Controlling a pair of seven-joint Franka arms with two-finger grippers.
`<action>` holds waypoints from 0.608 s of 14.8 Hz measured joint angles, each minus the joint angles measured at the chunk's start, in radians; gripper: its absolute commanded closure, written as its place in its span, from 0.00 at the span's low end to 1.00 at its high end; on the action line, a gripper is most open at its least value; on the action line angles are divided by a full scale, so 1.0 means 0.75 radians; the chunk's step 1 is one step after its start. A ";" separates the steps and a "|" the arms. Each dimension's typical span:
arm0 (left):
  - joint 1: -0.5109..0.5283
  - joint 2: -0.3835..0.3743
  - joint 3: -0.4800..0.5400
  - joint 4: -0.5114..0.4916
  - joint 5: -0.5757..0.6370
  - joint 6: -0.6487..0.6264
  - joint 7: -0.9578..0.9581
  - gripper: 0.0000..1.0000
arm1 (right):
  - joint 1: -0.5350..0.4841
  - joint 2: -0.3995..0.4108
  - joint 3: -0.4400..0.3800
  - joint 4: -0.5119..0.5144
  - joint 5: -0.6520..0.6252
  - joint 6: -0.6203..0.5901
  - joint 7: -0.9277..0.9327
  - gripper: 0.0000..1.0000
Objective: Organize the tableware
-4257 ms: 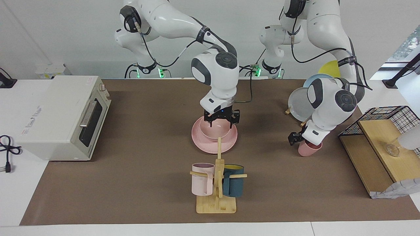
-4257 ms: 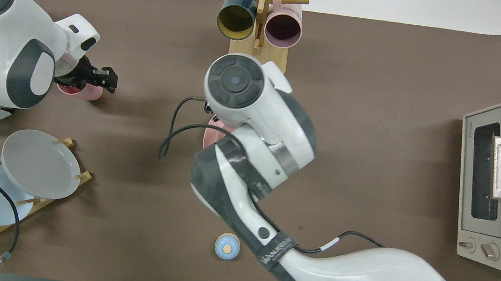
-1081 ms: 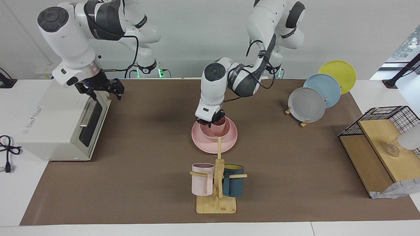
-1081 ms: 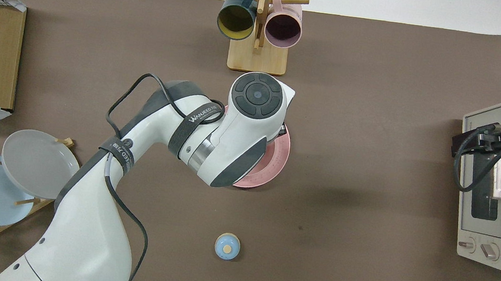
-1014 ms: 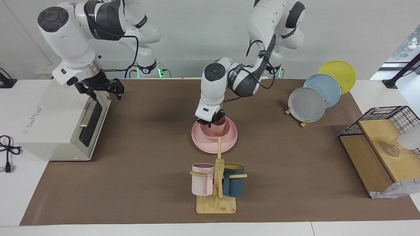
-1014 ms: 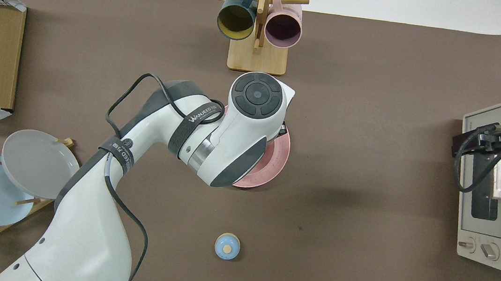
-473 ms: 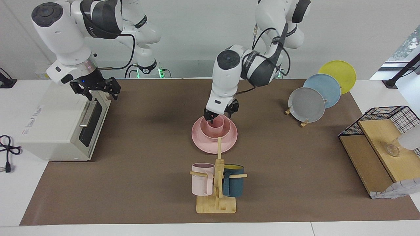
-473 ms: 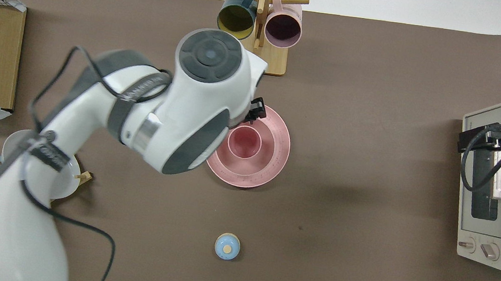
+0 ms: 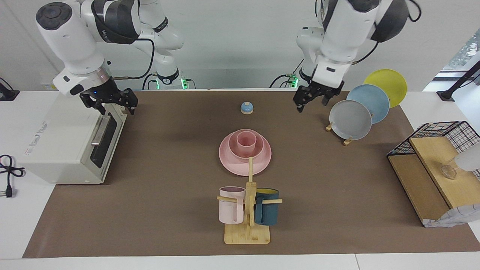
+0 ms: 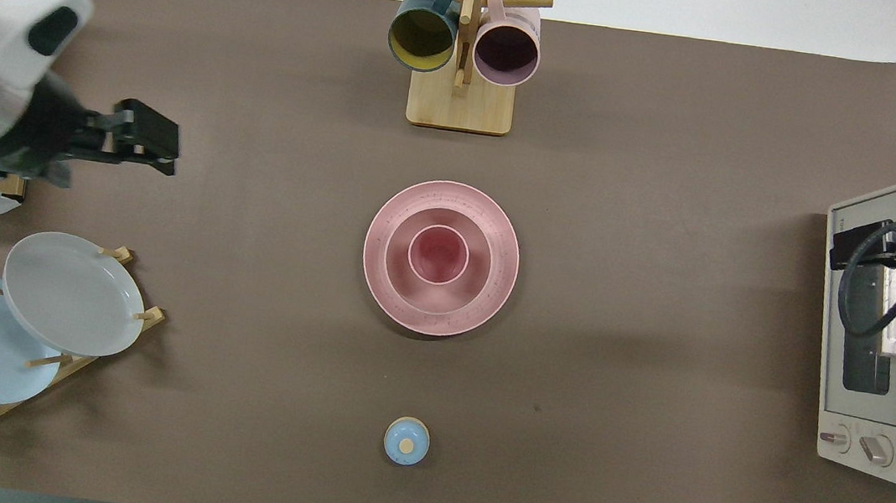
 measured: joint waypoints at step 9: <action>0.233 -0.105 0.001 -0.254 -0.007 0.138 0.383 0.00 | 0.063 -0.002 -0.131 0.016 0.043 -0.004 0.048 0.00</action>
